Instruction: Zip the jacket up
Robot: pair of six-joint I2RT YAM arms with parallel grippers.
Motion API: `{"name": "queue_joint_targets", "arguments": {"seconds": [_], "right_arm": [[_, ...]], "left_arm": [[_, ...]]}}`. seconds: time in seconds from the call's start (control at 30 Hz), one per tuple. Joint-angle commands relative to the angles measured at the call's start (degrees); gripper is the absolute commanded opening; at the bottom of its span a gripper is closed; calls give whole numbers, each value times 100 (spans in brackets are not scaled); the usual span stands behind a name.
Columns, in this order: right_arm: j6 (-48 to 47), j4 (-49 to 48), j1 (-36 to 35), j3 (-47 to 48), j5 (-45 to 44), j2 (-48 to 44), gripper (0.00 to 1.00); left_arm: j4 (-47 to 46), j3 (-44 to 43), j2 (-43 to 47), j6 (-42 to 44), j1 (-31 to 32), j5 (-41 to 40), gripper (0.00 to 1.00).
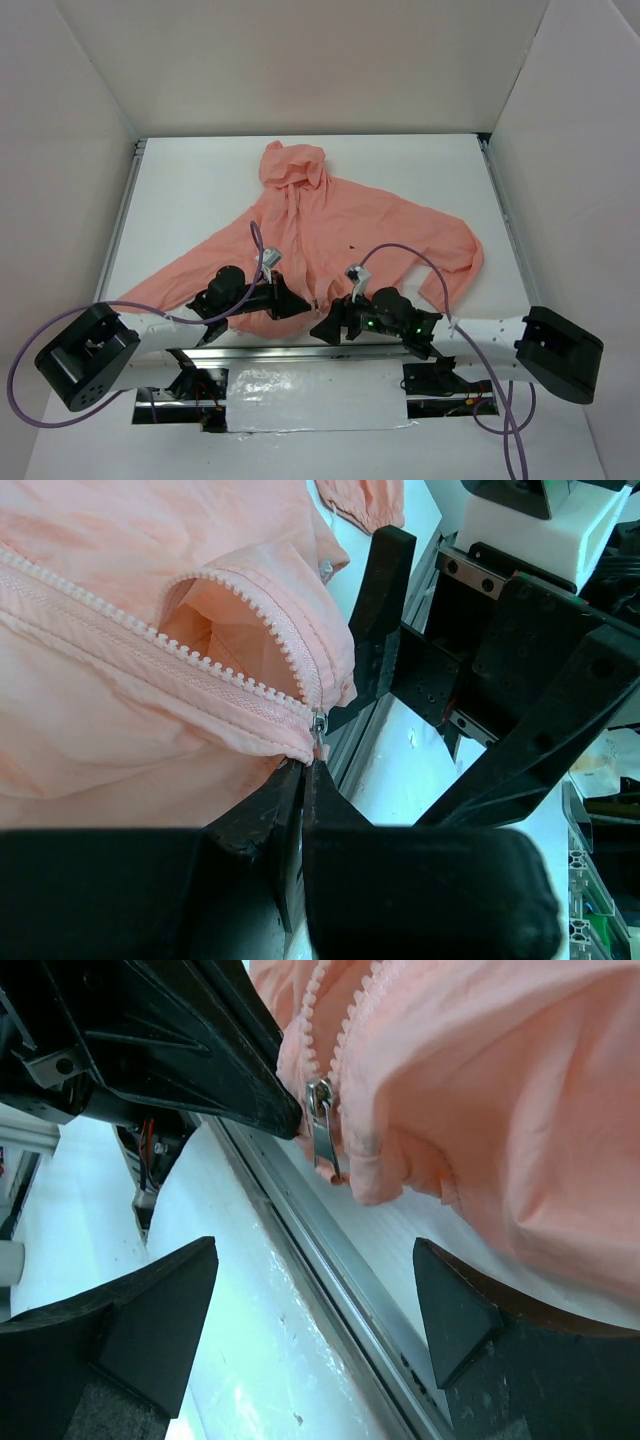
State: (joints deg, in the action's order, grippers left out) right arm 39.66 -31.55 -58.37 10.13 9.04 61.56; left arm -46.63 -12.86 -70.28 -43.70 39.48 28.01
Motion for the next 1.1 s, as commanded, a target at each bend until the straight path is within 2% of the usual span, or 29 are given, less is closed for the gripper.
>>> {"name": "queue_joint_targets", "arguments": {"seconds": [0.0,0.43,0.9,1.07], "right_arm": [[-187,-905,-43,147,54,224,86],[-336,-1257,-43,411,-209,839,84],[-169,-1987,-61,217,239,1077,79],[-196,-1846,-61,270,265,998,70]], "left_arm": [[-215,-173,-21,134,42,135,0],[-364,-181,-153,90,59,196,0],[-294,-173,-65,116,59,108,0],[-303,-173,-100,99,59,108,0]]}}
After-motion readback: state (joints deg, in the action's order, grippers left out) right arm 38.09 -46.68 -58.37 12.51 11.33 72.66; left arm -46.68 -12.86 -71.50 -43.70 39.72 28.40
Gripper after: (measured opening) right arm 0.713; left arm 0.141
